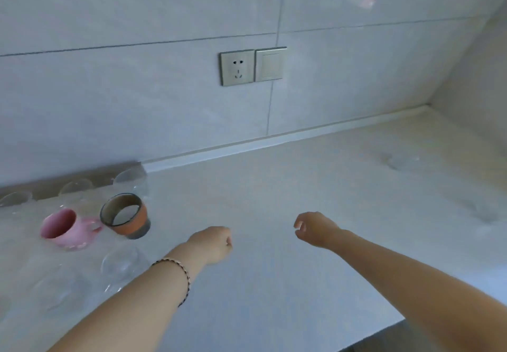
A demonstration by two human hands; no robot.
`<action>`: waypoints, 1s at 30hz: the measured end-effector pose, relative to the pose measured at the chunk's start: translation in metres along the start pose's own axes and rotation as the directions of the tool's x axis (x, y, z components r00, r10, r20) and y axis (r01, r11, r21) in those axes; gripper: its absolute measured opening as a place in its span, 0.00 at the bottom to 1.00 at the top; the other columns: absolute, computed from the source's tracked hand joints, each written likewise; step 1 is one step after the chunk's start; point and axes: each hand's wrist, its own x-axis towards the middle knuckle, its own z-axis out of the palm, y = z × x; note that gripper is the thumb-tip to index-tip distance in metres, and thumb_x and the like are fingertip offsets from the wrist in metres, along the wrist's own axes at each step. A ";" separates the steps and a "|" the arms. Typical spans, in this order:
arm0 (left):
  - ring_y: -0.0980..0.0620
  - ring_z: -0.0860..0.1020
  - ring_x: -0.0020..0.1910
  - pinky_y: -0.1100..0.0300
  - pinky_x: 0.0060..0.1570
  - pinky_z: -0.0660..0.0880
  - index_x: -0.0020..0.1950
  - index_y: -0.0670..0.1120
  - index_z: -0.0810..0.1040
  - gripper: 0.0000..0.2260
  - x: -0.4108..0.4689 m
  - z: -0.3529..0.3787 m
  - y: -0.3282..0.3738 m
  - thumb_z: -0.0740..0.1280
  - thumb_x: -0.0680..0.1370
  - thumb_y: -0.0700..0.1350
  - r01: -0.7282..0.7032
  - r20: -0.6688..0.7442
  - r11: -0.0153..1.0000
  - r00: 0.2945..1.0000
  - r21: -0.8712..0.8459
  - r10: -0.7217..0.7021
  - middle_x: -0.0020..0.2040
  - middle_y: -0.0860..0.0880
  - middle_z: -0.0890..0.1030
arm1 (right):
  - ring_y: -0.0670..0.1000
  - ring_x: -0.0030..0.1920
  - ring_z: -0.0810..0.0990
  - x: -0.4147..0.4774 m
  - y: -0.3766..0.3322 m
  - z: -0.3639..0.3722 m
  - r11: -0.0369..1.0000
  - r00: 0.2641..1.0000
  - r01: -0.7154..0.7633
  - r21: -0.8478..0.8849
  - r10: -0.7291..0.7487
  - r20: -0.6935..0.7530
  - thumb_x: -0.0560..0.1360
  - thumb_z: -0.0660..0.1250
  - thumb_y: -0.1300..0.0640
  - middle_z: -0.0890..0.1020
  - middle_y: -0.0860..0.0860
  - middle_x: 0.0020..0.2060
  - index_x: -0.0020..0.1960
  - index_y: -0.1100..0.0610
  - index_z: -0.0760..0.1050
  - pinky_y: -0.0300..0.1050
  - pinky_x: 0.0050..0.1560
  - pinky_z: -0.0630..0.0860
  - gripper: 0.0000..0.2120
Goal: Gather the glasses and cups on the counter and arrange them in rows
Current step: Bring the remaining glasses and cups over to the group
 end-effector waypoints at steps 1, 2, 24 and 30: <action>0.46 0.74 0.63 0.54 0.62 0.71 0.56 0.48 0.74 0.09 0.018 -0.004 0.029 0.56 0.80 0.45 -0.018 -0.007 1.000 1.000 0.008 0.018 0.63 0.46 0.76 | 0.52 0.62 0.76 0.006 0.028 -0.015 1.000 0.999 -0.025 0.012 0.025 -0.019 0.77 0.60 0.56 0.79 0.50 0.60 0.61 0.53 0.76 0.44 0.60 0.72 0.14; 0.46 0.74 0.62 0.54 0.61 0.71 0.52 0.49 0.72 0.07 0.034 -0.007 0.056 0.56 0.79 0.45 -0.026 -0.018 1.000 1.000 0.005 0.026 0.62 0.46 0.76 | 0.52 0.62 0.76 0.012 0.056 -0.029 0.999 0.998 -0.045 0.019 0.046 -0.035 0.77 0.60 0.55 0.79 0.50 0.60 0.61 0.53 0.75 0.44 0.60 0.72 0.14; 0.48 0.76 0.57 0.56 0.57 0.72 0.52 0.50 0.73 0.06 0.211 -0.032 0.259 0.57 0.80 0.46 0.060 0.053 0.996 0.997 0.059 -0.063 0.57 0.50 0.77 | 0.61 0.70 0.64 0.188 0.354 -0.206 0.952 0.929 -0.306 0.008 0.301 -0.215 0.72 0.71 0.51 0.58 0.55 0.73 0.76 0.50 0.52 0.53 0.65 0.69 0.39; 0.48 0.77 0.56 0.55 0.58 0.73 0.47 0.53 0.69 0.04 0.201 -0.019 0.232 0.57 0.80 0.46 0.105 0.079 0.994 0.991 0.034 -0.107 0.53 0.51 0.76 | 0.60 0.66 0.68 0.179 0.359 -0.197 0.963 0.908 -0.262 0.067 0.270 -0.321 0.70 0.73 0.49 0.64 0.55 0.69 0.74 0.50 0.59 0.52 0.61 0.72 0.38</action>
